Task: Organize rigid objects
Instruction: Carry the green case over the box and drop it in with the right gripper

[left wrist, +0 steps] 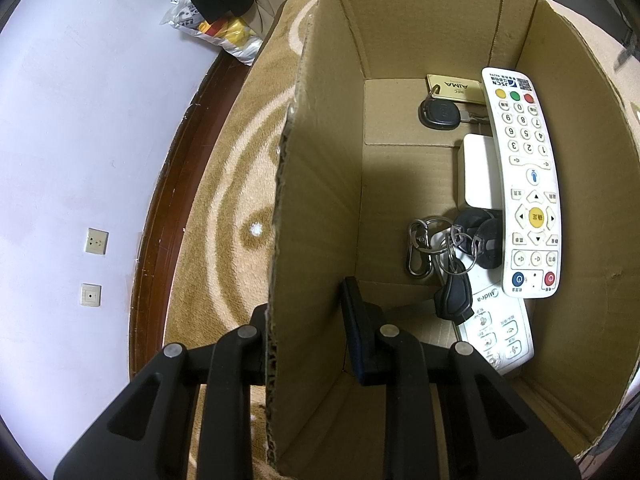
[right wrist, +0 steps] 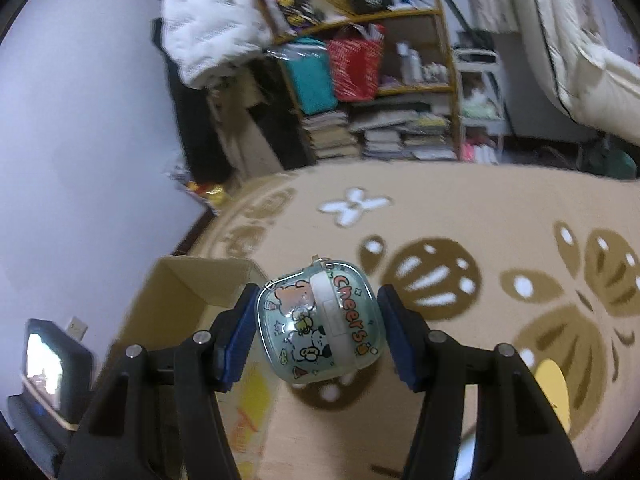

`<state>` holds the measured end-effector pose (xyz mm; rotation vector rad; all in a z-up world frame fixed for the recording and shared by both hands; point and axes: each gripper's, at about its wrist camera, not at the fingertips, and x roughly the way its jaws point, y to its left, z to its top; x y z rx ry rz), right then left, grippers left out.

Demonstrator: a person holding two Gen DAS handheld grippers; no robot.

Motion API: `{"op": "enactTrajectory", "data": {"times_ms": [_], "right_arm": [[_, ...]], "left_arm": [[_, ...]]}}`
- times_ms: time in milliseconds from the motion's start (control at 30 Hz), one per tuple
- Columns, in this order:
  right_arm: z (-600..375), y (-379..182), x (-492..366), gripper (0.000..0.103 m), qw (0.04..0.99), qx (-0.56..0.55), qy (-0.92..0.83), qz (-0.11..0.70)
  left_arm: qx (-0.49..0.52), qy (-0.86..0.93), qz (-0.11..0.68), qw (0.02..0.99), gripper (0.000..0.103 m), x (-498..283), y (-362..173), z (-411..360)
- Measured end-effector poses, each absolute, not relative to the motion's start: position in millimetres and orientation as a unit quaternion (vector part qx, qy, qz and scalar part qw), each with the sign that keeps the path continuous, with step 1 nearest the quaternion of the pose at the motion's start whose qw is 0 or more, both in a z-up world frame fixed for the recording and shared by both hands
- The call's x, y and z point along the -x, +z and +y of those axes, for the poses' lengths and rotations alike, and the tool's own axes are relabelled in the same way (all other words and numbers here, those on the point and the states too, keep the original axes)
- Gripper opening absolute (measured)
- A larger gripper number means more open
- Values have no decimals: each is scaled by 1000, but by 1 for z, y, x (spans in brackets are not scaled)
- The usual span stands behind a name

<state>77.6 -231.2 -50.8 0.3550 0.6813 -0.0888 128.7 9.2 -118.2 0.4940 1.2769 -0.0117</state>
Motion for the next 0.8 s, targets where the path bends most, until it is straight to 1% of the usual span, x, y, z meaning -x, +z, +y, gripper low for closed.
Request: {"op": "enactTrajectory", "data": {"times_ms": [167, 333, 533, 800], "right_arm": [[-209, -37, -76, 63, 938, -164, 7, 305], [-185, -35, -79, 63, 942, -144, 43, 300], [-162, -44, -83, 63, 937, -130, 76, 315], [-150, -69, -88, 63, 925, -107, 76, 356]], "left_arm": [[-229, -6, 590, 775, 24, -129, -119, 9], [-228, -6, 590, 775, 24, -129, -119, 9], [-226, -6, 591, 774, 24, -129, -120, 9], [-219, -10, 592, 776, 24, -130, -122, 12]]}}
